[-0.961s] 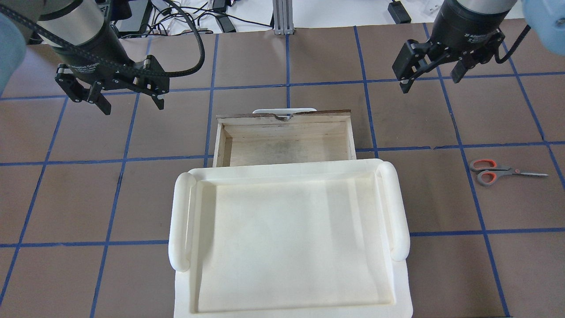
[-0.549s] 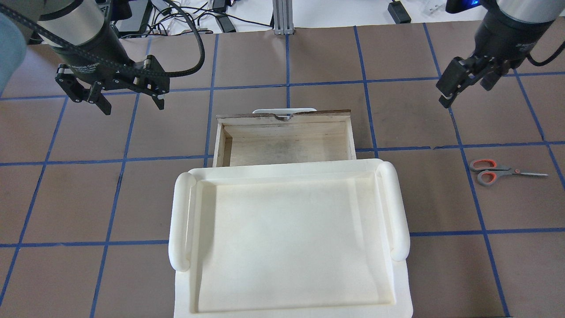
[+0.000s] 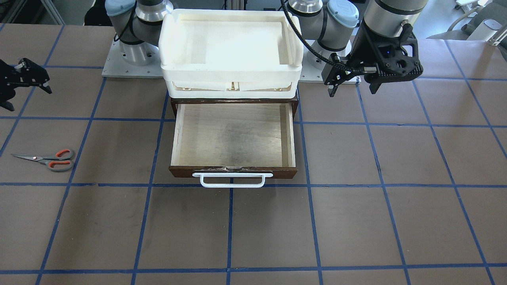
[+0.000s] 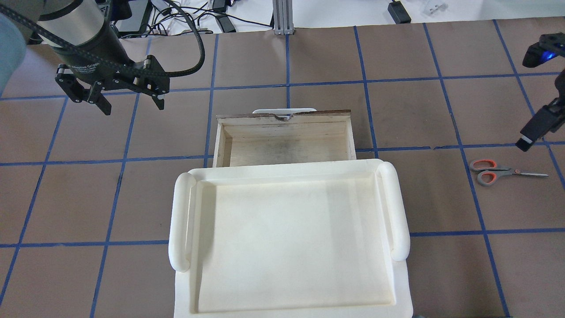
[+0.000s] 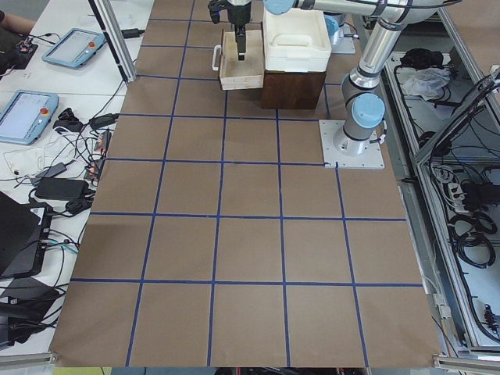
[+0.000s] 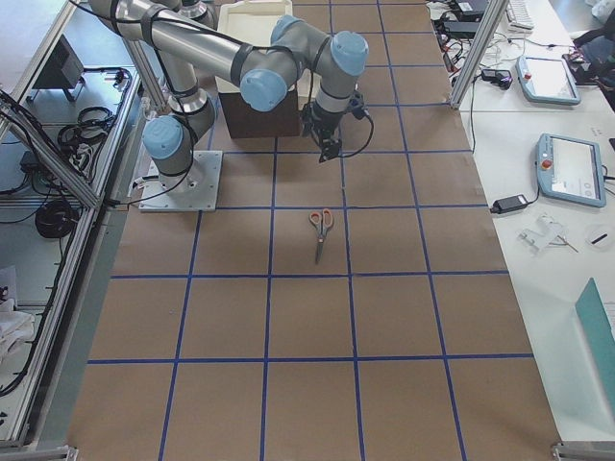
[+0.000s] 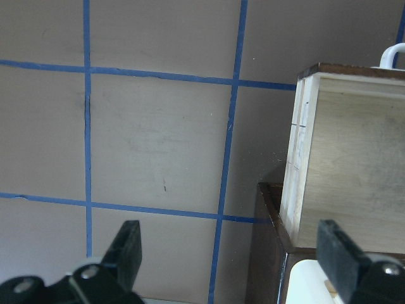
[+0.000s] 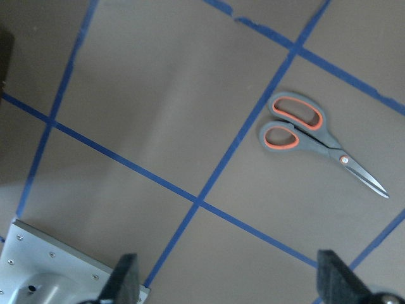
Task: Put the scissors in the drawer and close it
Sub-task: 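Move the right gripper over the orange-and-grey scissors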
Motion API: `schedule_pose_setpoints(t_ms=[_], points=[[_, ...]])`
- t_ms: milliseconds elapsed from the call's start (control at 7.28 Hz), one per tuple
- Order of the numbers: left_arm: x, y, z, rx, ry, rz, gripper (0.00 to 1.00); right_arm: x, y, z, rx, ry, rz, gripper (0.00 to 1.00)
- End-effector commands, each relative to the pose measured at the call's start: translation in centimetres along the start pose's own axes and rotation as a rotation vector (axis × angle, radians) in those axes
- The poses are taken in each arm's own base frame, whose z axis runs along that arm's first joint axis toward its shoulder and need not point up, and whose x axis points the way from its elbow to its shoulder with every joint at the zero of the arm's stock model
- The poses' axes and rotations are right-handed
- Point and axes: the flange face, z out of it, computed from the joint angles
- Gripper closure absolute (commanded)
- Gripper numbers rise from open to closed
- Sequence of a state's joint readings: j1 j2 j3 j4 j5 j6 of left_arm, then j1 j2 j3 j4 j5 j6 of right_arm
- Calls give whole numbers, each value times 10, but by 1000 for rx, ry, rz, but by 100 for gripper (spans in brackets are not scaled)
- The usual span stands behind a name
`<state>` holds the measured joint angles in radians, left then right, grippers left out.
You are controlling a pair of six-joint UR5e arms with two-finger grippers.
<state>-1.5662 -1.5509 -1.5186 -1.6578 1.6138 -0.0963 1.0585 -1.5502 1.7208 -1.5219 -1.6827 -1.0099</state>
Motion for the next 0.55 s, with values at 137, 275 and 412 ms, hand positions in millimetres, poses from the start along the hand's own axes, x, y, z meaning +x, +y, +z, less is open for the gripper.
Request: schedule_pose_setpoints(t_ms=[137, 275, 412], points=[[0, 0, 0, -1, 1, 0, 0, 27, 6, 63, -145, -40, 4, 0], [0, 0, 0, -1, 2, 1, 0, 29, 5, 68, -149, -52, -8, 0], [0, 0, 0, 1, 2, 1, 0, 31, 3, 75, -143, -67, -103, 0]])
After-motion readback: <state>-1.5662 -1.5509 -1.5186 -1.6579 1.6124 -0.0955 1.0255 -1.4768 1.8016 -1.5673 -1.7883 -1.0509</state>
